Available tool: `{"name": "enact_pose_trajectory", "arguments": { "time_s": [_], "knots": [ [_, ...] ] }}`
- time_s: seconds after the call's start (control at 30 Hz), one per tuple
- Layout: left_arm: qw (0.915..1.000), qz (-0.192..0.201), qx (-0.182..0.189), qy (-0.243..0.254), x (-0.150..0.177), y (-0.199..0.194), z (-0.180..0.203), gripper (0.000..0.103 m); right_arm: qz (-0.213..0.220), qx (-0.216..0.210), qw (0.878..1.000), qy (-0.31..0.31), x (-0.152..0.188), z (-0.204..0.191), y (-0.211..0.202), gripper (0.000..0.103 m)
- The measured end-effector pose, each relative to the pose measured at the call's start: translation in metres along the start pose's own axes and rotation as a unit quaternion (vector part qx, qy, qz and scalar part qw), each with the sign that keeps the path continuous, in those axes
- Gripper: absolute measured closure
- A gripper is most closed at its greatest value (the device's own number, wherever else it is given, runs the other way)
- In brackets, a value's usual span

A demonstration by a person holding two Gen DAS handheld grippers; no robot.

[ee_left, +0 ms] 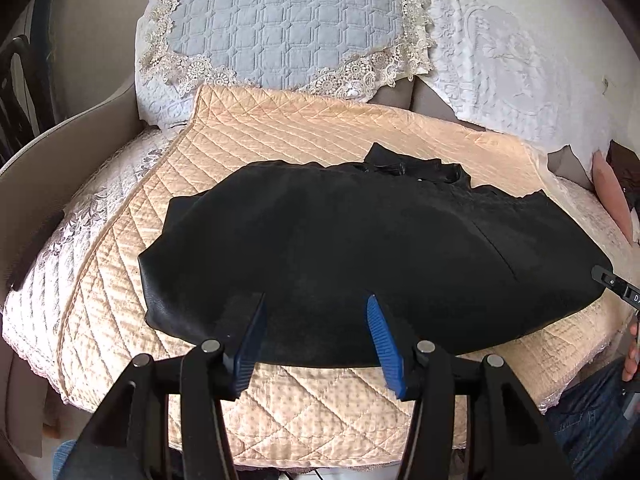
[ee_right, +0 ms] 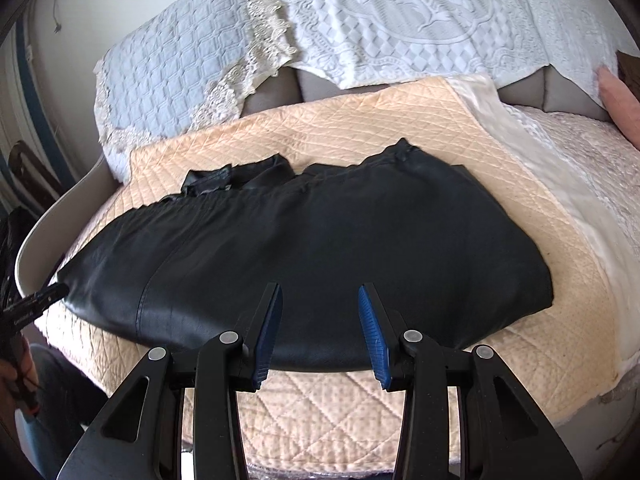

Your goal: Fold large clothes

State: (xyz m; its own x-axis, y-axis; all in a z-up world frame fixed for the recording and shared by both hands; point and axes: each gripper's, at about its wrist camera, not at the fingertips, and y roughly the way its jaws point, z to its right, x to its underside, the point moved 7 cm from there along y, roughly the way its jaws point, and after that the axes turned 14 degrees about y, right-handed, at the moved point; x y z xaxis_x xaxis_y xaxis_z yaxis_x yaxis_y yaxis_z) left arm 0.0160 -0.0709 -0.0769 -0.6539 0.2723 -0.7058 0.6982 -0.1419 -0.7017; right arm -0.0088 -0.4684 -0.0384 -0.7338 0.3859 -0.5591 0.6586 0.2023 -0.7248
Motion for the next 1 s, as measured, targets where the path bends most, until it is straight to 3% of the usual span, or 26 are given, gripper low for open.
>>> {"name": "enact_pose_trajectory", "arguments": {
  "time_s": [0.5,0.77,0.9,1.0],
  "knots": [
    [0.9999,-0.011,-0.01,-0.004,0.002,0.016,-0.01,0.044,-0.023,-0.022,0.999,-0.022,0.011,-0.02,0.017,0.059],
    [0.9978,0.001,-0.047,-0.046,-0.004,0.024,-0.068,0.036,-0.027,-0.024,0.999,-0.039,0.003,-0.026,0.028,0.055],
    [0.9965,-0.003,-0.036,-0.075,-0.003,0.037,-0.094,0.036,-0.027,-0.031,0.998,-0.044,-0.002,-0.028,0.031,0.054],
    [0.9947,-0.006,-0.059,-0.084,-0.004,0.042,-0.108,0.035,-0.028,-0.036,0.998,-0.049,-0.007,-0.03,0.036,0.054]
  ]
}}
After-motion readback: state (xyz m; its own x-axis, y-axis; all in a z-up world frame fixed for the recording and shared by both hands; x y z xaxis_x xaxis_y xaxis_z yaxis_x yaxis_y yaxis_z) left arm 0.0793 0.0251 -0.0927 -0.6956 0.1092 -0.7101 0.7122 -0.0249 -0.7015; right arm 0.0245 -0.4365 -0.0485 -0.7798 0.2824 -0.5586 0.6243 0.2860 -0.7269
